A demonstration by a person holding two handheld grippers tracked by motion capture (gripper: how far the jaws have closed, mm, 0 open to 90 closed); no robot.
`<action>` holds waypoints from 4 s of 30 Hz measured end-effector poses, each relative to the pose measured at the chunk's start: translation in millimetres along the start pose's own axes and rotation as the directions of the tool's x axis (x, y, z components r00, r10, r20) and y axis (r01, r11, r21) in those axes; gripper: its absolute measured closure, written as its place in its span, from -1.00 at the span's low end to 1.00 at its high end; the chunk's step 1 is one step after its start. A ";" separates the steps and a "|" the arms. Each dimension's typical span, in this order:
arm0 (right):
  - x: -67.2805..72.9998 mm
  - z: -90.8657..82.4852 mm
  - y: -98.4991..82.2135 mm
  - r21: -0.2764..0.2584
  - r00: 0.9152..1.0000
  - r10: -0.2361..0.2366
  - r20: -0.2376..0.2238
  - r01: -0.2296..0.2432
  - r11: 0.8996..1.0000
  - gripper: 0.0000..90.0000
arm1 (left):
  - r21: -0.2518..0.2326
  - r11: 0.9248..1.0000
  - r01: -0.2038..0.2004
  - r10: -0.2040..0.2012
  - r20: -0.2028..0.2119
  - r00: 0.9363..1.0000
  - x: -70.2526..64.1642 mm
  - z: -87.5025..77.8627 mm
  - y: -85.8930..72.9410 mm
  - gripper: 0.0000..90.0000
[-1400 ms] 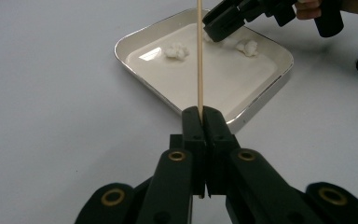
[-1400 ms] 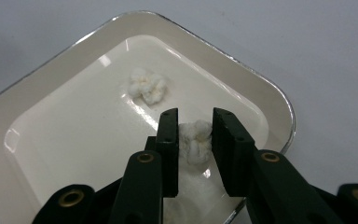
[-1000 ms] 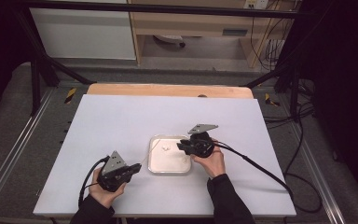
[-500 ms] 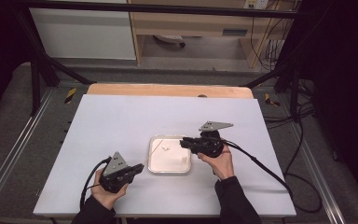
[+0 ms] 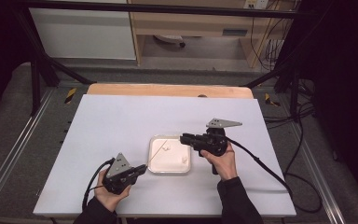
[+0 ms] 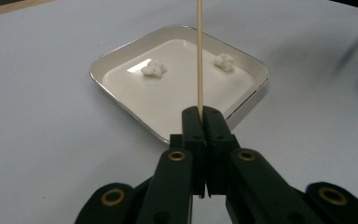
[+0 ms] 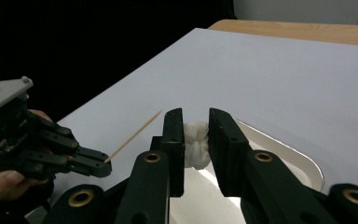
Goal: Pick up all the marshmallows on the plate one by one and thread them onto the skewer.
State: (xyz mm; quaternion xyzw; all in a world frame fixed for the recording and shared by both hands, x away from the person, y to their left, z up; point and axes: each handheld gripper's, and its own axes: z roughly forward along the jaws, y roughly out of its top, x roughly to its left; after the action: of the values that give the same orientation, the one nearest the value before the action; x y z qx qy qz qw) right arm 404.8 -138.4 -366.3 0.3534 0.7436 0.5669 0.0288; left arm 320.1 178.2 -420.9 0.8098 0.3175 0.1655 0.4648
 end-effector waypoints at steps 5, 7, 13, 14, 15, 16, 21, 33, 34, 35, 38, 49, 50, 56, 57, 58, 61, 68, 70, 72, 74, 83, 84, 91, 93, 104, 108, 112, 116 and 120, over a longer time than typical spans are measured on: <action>0.3 0.7 4.7 -0.032 1.000 0.025 -0.014 -0.026 0.999 0.71 | 0.001 1.000 -0.003 0.003 0.009 1.000 -2.2 2.1 0.5 0.97; 0.2 1.8 6.1 -0.038 0.999 0.031 -0.017 -0.032 0.999 0.71 | 0.003 1.000 -0.004 0.003 0.010 1.000 -2.8 3.1 0.6 0.97; 2.9 9.5 9.1 -0.039 0.999 0.041 -0.032 -0.043 0.998 0.72 | 0.001 1.000 -0.006 0.006 0.014 1.000 -4.3 4.6 0.9 0.97; 3.4 11.1 9.5 -0.039 0.998 0.046 -0.036 -0.047 0.998 0.72 | 0.000 1.000 -0.009 0.009 0.014 1.000 -4.6 4.6 1.0 0.97; 3.5 12.8 9.6 -0.041 0.998 0.050 -0.042 -0.052 0.998 0.72 | -0.004 1.000 -0.009 0.009 0.013 1.000 -4.9 4.6 1.0 0.97; 3.2 14.1 9.5 -0.041 0.997 0.057 -0.046 -0.059 0.997 0.72 | -0.004 1.000 -0.009 0.009 0.013 1.000 -5.0 4.6 1.1 0.97; 1.7 19.6 7.2 -0.034 0.995 0.076 -0.057 -0.078 0.996 0.72 | -0.007 1.000 -0.008 0.008 0.012 1.000 -4.9 4.3 1.2 0.97; 0.6 24.3 5.5 -0.031 0.991 0.102 -0.085 -0.105 0.994 0.72 | -0.011 1.000 -0.009 0.009 0.012 1.000 -5.2 4.2 1.5 0.97; 0.6 24.8 5.2 -0.031 0.991 0.103 -0.087 -0.106 0.994 0.72 | -0.011 1.000 -0.011 0.012 0.012 1.000 -5.1 4.1 1.6 0.97; 0.5 25.2 5.0 -0.031 0.990 0.105 -0.092 -0.108 0.994 0.72 | -0.012 1.000 -0.011 0.011 0.012 1.000 -5.2 4.0 1.6 0.98; 0.1 26.4 4.4 -0.025 0.990 0.108 -0.094 -0.111 0.994 0.72 | -0.014 1.000 -0.011 0.012 0.012 1.000 -5.3 3.8 1.7 0.97; 0.9 29.6 2.1 -0.021 0.982 0.131 -0.133 -0.135 0.991 0.74 | -0.006 1.000 -0.014 0.014 0.014 1.000 -5.5 4.9 1.3 0.98; 1.2 29.7 2.0 -0.021 0.981 0.131 -0.140 -0.136 0.991 0.74 | -0.001 1.000 -0.019 0.019 0.013 1.000 -5.9 5.2 1.3 0.98; 2.7 30.9 -0.4 -0.014 0.980 0.127 -0.151 -0.130 0.991 0.77 | 0.010 1.000 -0.024 0.024 0.011 1.000 -6.4 6.3 1.0 0.98; 3.1 31.3 -0.8 -0.014 0.980 0.131 -0.153 -0.135 0.991 0.77 | 0.012 1.000 -0.022 0.022 0.012 1.000 -6.4 6.5 0.9 0.98; 3.4 31.9 -1.4 -0.016 0.978 0.133 -0.158 -0.137 0.990 0.77 | 0.013 1.000 -0.022 0.022 0.011 1.000 -6.4 6.6 0.7 0.98; 4.2 33.5 -3.4 -0.014 0.978 0.133 -0.158 -0.137 0.990 0.78 | 0.020 1.000 -0.019 0.019 0.011 1.000 -6.1 7.1 0.3 0.98; 7.1 37.7 -8.9 -0.025 0.977 0.133 -0.166 -0.139 0.990 0.80 | 0.021 1.000 -0.006 0.005 0.010 1.000 -6.3 7.7 -0.7 0.98; 7.9 38.6 -10.1 -0.025 0.976 0.137 -0.170 -0.144 0.989 0.80 | 0.021 1.000 -0.002 0.002 0.008 1.000 -6.4 7.7 -0.4 0.98; 8.2 39.4 -10.8 -0.026 0.975 0.138 -0.172 -0.145 0.989 0.81 | 0.022 1.000 -0.002 0.002 0.008 1.000 -6.7 7.9 -0.5 0.98; 8.4 39.8 -11.5 -0.025 0.976 0.137 -0.172 -0.143 0.989 0.81 | 0.022 1.000 -0.002 0.001 0.008 1.000 -6.7 8.0 -0.5 0.98; 10.2 41.6 -14.4 -0.026 0.974 0.141 -0.180 -0.148 0.989 0.82 | 0.020 1.000 0.000 0.000 0.004 1.000 -7.5 8.1 -0.9 0.98; 10.3 41.7 -14.5 -0.026 0.973 0.141 -0.181 -0.148 0.989 0.82 | 0.020 1.000 0.001 -0.001 0.005 1.000 -7.4 8.1 -0.9 0.98; 11.5 42.7 -16.3 -0.025 0.972 0.142 -0.188 -0.149 0.989 0.83 | 0.019 1.000 0.004 -0.004 0.003 1.000 -8.1 8.8 -0.7 0.98; 11.6 43.4 -17.2 -0.025 0.972 0.140 -0.188 -0.147 0.989 0.83 | 0.023 1.000 0.004 -0.004 0.003 1.000 -8.2 9.1 -0.7 0.98; 13.8 47.4 -22.1 0.006 0.966 0.148 -0.212 -0.151 0.989 0.83 | 0.000 1.000 0.013 -0.013 0.016 1.000 -9.5 9.3 2.3 0.98; 16.0 53.8 -29.1 0.009 0.964 0.146 -0.220 -0.147 0.989 0.83 | 0.011 1.000 0.019 -0.019 0.010 1.000 -9.3 11.7 2.4 0.98; 16.4 54.1 -30.2 0.014 0.966 0.145 -0.216 -0.145 0.989 0.82 | 0.010 1.000 0.024 -0.024 0.010 1.000 -9.6 12.7 2.6 0.98; 17.7 52.4 -30.2 0.017 0.969 0.139 -0.205 -0.139 0.990 0.82 | 0.002 1.000 0.031 -0.031 0.014 0.999 -11.0 15.6 4.0 0.98; 19.2 56.5 -36.4 0.051 0.967 0.142 -0.211 -0.134 0.990 0.81 | 0.000 0.999 0.033 -0.033 0.003 0.999 -13.8 20.5 8.7 0.98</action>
State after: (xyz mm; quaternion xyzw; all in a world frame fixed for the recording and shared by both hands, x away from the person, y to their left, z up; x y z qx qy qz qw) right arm 397.6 -85.1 -411.0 0.3416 0.7261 0.5888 -0.0972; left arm 324.5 152.5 -423.6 0.8048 0.3299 0.1566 0.4680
